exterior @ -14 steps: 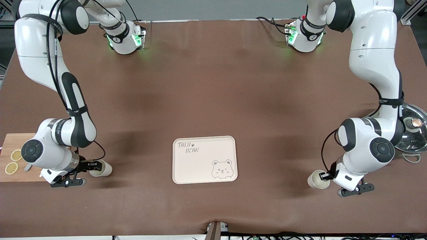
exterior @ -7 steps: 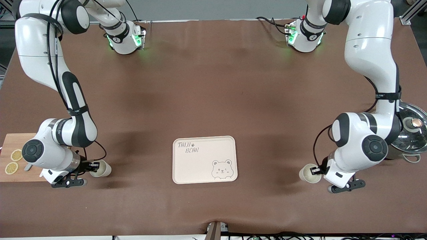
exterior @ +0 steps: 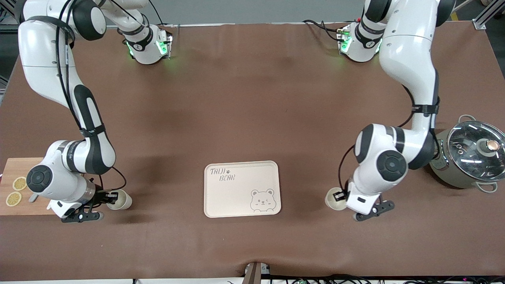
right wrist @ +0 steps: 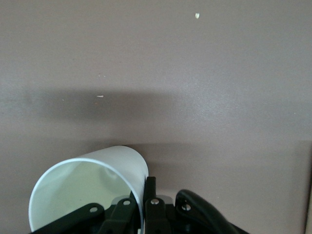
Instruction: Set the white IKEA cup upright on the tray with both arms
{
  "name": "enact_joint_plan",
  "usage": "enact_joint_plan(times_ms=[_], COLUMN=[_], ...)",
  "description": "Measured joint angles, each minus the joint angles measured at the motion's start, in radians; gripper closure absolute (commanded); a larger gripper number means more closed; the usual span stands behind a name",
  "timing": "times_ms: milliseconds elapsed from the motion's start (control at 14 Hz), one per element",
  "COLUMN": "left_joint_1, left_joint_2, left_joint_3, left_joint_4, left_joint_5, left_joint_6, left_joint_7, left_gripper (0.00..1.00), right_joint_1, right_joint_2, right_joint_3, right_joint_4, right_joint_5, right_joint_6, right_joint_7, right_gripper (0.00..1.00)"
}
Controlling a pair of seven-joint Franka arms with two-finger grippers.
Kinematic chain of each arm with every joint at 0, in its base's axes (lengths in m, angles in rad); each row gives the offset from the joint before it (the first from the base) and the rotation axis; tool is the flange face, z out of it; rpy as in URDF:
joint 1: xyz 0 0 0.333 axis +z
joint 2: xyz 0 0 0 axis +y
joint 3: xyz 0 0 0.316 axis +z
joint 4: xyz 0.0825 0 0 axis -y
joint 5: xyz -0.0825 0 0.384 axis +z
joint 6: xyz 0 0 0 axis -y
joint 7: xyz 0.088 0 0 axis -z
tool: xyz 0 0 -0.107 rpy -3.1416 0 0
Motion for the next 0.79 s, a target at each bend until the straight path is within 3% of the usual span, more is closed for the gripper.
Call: enact_joint_plan(times_ms=[214,429,786], left_joint_1=[-0.058,-0.116,-0.191], left_joint_2=[-0.001,-0.001,-0.001], left_joint_3=[0.000,0.000,-0.003], left_joint_4=[0.008,0.014,0.023], left_joint_5=[0.000,0.000,0.000], left_joint_6=[-0.001,-0.002,0.006], left_joint_7=[-0.116,-0.217,-0.340], left_gripper=[1.00,1.00,1.00], right_joint_1=[0.003,0.008,0.079], right_joint_2=[0.000,0.000,-0.003], right_joint_3=[0.022,0.025,0.034], right_joint_4=[0.030,0.112,0.173], right_joint_5=[0.034,0.100,0.110], right_joint_6=[-0.036,-0.170,-0.239], right_joint_7=[0.003,0.027,0.221], right_gripper=[1.00,1.00,1.00])
